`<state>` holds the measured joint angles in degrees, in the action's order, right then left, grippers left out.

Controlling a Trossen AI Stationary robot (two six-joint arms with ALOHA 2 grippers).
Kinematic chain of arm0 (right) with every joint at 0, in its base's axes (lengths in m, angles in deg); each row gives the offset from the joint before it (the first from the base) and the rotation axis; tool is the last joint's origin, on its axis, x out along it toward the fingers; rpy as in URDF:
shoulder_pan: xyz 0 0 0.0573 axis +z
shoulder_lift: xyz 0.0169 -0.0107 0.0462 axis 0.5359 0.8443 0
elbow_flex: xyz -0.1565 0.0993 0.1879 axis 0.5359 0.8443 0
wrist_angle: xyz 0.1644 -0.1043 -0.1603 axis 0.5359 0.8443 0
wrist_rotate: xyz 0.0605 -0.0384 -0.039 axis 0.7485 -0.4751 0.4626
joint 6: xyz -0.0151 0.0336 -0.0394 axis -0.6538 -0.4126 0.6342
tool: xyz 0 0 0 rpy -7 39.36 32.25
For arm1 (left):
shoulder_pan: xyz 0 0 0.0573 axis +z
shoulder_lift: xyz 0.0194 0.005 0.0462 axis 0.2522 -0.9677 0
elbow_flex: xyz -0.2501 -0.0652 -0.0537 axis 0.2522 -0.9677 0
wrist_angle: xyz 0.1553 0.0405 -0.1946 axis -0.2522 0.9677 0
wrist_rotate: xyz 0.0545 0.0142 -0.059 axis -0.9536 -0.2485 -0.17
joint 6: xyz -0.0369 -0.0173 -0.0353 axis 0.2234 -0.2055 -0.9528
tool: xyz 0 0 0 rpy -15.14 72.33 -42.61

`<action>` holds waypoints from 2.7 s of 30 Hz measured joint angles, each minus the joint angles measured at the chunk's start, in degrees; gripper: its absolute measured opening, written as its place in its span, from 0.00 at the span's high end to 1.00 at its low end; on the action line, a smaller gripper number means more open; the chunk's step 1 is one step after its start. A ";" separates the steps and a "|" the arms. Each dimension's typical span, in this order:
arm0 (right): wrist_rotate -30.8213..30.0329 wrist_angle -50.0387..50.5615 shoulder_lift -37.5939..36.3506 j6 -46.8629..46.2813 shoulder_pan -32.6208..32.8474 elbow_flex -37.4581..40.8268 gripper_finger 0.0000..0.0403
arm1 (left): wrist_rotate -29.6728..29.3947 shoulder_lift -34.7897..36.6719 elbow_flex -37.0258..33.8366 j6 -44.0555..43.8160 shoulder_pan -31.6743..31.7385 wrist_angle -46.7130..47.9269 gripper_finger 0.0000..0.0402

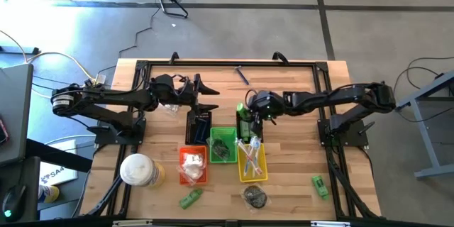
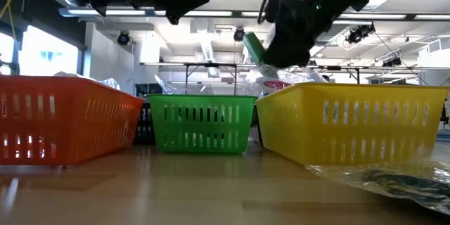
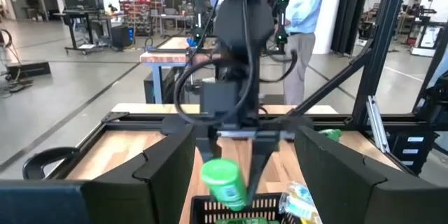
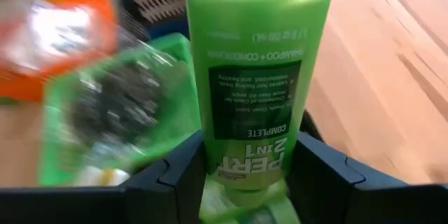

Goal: Pick & Place Travel size toiletries
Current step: Put the green shampoo into the right black bin, then put the blue razor into the left black bin

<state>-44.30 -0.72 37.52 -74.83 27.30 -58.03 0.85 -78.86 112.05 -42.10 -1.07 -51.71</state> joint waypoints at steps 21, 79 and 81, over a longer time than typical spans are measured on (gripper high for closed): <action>-0.75 6.27 7.50 -3.83 0.24 0.00 0.55 | -0.39 -0.02 0.00 -0.02 0.00 1.67 0.40; -3.09 -9.25 -3.60 10.40 0.61 0.00 0.98 | -5.27 -0.04 0.00 -0.50 -0.07 9.36 0.40; -3.09 -9.23 -3.60 10.47 0.61 0.00 0.98 | -5.29 -0.04 0.00 -0.50 -0.07 9.36 0.40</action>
<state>-47.40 -9.95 33.92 -64.36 27.91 -58.03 -4.44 -78.90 112.05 -42.60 -1.13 -42.35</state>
